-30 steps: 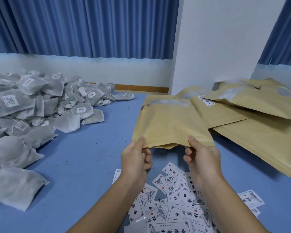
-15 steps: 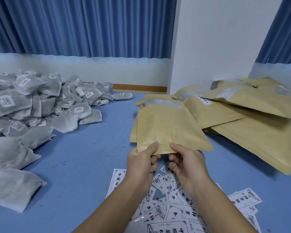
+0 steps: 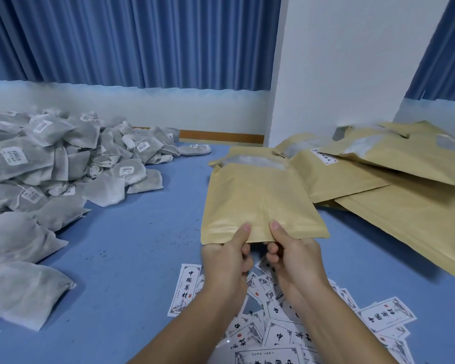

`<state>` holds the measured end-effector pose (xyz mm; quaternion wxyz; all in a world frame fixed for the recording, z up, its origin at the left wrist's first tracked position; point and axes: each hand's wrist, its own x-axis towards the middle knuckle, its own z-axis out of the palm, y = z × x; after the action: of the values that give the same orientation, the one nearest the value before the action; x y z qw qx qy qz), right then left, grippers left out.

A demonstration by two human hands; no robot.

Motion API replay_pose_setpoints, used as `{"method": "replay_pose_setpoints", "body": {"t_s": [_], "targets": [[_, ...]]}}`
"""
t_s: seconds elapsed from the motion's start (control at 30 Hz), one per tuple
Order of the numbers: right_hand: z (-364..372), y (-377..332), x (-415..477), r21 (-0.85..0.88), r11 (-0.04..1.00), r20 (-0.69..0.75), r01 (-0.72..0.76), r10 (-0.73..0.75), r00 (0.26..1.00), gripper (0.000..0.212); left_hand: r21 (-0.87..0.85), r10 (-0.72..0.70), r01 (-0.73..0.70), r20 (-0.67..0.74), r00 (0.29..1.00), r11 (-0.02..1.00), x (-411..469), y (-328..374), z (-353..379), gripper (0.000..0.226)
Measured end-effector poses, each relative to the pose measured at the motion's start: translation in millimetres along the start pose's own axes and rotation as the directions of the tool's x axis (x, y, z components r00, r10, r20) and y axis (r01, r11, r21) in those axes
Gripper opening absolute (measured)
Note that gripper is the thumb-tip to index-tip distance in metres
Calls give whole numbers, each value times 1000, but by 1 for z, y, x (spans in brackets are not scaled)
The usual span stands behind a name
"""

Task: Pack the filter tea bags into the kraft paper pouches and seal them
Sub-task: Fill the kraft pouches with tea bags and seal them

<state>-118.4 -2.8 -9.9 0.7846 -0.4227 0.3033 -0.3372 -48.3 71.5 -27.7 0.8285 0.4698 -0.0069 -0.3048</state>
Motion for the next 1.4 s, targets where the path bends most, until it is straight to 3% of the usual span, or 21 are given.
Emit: {"method": "replay_pose_setpoints", "body": {"t_s": [0.13, 0.2, 0.37, 0.47, 0.57, 0.73, 0.87, 0.97, 1.03, 1.07, 1.1, 1.17, 1.23, 1.33, 1.4], "targets": [[2, -1, 2, -40, 999, 4, 21, -21, 1000, 15, 24, -28, 28, -4, 1000, 999, -6, -3, 10, 31], [-2, -3, 3, -13, 1000, -41, 23, -24, 999, 25, 28, -4, 5, -34, 999, 1000, -5, 0, 10, 28], [-6, -7, 9, -86, 989, -76, 121, -128, 989, 37, 56, 42, -35, -128, 991, 998, -2, 3, 10, 41], [-7, -5, 7, -88, 992, -119, 95, -105, 987, 39, 88, 99, -87, -134, 986, 992, 3, 8, 6, 29], [-7, -5, 4, 54, 996, -36, 76, -74, 997, 19, 9, 120, -119, -71, 990, 993, 3, 6, 4, 24], [-5, -24, 7, 317, 947, 51, 46, -66, 997, 31, -131, 178, -168, 72, 981, 977, 4, 9, 17, 33], [-11, -53, 22, 384, 919, -2, 93, -100, 995, 33, -141, 200, -176, 182, 963, 974, 18, 16, 53, 29], [-15, -107, 68, 425, 889, -162, 172, -112, 980, 34, -134, 26, 17, 311, 950, 991, 46, 34, 110, 33], [-16, -144, 105, 409, 889, -267, 204, -97, 959, 16, 32, 29, -43, 346, 938, 999, 59, 43, 143, 50], [-15, -155, 116, 417, 885, -252, 209, -109, 962, 14, 239, 101, -195, 354, 930, 951, 66, 44, 151, 54], [-14, -158, 125, 392, 898, -224, 199, -117, 968, 26, 495, 196, -381, 385, 902, 781, 74, 41, 153, 49], [-12, -146, 130, 145, 975, -216, 166, -133, 967, 22, 771, 239, -578, 528, 815, 269, 84, 38, 142, 42], [-9, -118, 126, -227, 943, -194, 245, -290, 937, 3, 815, 58, -579, 580, 813, -28, 97, 38, 120, 69], [-4, -78, 118, -517, 751, 115, 410, -414, 903, 26, 691, -212, -555, 521, 826, -463, 105, 41, 82, 100], [-4, -55, 115, -709, 524, 299, 472, -383, 874, 32, 567, -274, -561, 513, 813, -603, 106, 43, 61, 117]]}}
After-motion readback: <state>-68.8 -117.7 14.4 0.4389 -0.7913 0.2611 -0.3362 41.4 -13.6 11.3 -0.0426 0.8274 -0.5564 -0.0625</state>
